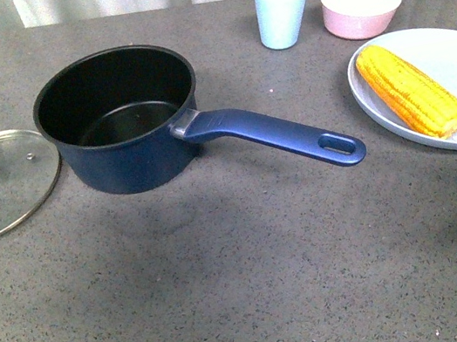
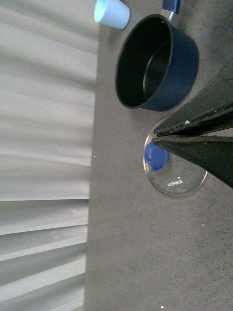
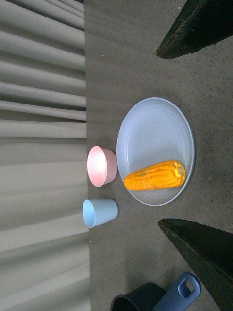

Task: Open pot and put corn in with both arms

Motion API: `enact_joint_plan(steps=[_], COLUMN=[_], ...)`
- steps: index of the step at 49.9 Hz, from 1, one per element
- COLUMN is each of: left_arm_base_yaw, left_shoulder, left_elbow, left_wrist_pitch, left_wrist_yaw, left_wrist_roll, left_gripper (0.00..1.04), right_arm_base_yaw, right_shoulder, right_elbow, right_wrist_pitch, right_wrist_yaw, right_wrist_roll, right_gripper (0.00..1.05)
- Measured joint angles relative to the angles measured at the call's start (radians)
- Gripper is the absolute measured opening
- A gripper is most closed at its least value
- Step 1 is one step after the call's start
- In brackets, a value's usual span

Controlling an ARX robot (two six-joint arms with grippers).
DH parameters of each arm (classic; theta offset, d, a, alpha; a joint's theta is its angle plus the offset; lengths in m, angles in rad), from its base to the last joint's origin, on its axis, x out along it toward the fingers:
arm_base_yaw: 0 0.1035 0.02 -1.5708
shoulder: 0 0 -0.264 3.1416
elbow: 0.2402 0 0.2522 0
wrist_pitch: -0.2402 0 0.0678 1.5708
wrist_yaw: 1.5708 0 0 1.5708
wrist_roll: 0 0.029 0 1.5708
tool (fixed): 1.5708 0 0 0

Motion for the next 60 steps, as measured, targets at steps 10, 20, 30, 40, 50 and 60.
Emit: enact_joint_plan(steps=[10,20,30,40,50,60], left_arm_base_yaw=[0.000,0.000,0.000,0.000,0.000,0.000], left_shoulder=[-0.005,-0.005,-0.005,-0.006,-0.006,-0.006], left_elbow=[0.000,0.000,0.000,0.000,0.000,0.000], left_wrist_pitch=[-0.006,-0.006,-0.006,-0.006,-0.006,-0.006], left_wrist_yaw=[0.000,0.000,0.000,0.000,0.000,0.000], left_wrist_roll=[0.000,0.000,0.000,0.000,0.000,0.002], left_gripper=[0.02,0.02,0.19,0.58,0.95,0.96], right_arm_base_yaw=[0.000,0.000,0.000,0.000,0.000,-0.149], right_shoulder=[0.000,0.000,0.000,0.000,0.000,0.257], right_elbow=[0.000,0.000,0.000,0.000,0.000,0.142], right_wrist_pitch=[0.000,0.000,0.000,0.000,0.000,-0.282], right_wrist_yaw=[0.000,0.000,0.000,0.000,0.000,-0.314], right_wrist_roll=[0.000,0.000,0.000,0.000,0.000,0.202], right_gripper=[0.96,0.96,0.96,0.96,0.96,0.96])
